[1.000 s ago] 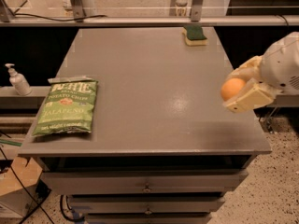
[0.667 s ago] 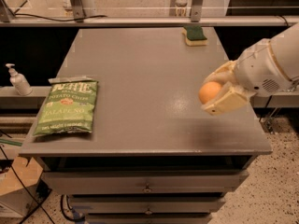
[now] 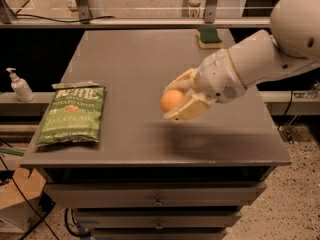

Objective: Move orange near green jalapeno chip bag

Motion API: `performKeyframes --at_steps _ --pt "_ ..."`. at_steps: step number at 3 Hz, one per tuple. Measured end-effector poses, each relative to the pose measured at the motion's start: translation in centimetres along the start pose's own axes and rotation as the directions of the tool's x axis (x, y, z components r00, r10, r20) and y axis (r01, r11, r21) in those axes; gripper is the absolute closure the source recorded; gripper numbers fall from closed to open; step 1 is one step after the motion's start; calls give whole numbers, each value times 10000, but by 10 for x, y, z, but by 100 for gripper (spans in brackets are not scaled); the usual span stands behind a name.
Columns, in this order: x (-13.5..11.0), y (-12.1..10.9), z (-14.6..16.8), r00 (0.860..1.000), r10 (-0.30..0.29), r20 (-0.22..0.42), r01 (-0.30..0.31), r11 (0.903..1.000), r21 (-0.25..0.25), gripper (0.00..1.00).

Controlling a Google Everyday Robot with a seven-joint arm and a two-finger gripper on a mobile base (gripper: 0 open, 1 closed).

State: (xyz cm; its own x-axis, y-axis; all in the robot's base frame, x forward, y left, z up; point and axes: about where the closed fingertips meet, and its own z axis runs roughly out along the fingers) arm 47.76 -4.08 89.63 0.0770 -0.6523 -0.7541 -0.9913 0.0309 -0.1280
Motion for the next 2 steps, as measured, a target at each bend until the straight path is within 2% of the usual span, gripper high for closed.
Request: performKeyframes --at_steps 1,2 --pt "-27 2 46 9923 -328 1198 420 9963 -756 100" --pt "-48 2 89 9771 -292 2106 569 9903 -1267 100"
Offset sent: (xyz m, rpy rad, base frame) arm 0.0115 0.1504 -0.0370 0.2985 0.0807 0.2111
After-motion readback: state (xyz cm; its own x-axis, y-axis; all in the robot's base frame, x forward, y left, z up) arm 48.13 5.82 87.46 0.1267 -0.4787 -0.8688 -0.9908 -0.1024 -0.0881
